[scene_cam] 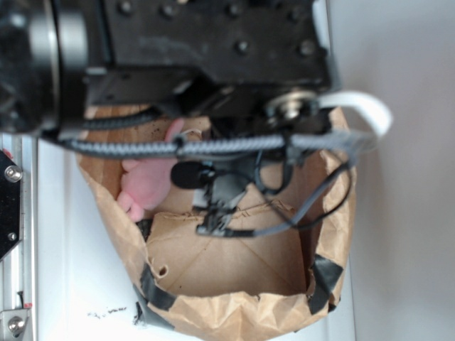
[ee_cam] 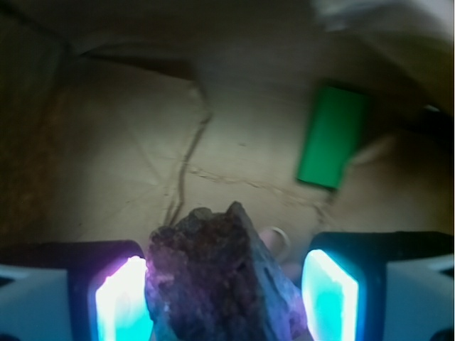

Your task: Grab the rock.

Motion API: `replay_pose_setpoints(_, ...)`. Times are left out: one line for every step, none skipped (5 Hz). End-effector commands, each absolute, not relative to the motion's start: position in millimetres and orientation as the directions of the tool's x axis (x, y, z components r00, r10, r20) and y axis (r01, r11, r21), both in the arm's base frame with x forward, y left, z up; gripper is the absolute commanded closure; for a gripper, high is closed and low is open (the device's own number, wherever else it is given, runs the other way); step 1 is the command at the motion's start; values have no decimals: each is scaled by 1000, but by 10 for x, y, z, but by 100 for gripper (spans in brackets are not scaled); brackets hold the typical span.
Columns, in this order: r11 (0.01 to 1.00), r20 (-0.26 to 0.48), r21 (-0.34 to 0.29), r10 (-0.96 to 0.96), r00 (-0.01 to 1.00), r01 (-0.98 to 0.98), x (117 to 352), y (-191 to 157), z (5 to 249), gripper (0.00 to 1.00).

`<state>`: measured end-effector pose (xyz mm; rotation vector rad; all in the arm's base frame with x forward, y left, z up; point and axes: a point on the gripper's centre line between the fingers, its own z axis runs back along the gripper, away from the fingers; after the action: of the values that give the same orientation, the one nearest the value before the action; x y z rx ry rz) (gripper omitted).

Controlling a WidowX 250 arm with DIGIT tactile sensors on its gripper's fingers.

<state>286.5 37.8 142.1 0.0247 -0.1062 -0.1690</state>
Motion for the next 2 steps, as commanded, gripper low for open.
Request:
replay_pose_setpoints(996,212,91,-32,977,13,2634,462,1901,100)
replay_pose_setpoints(992,228,119,16,974,-44,2605,506,1946,100)
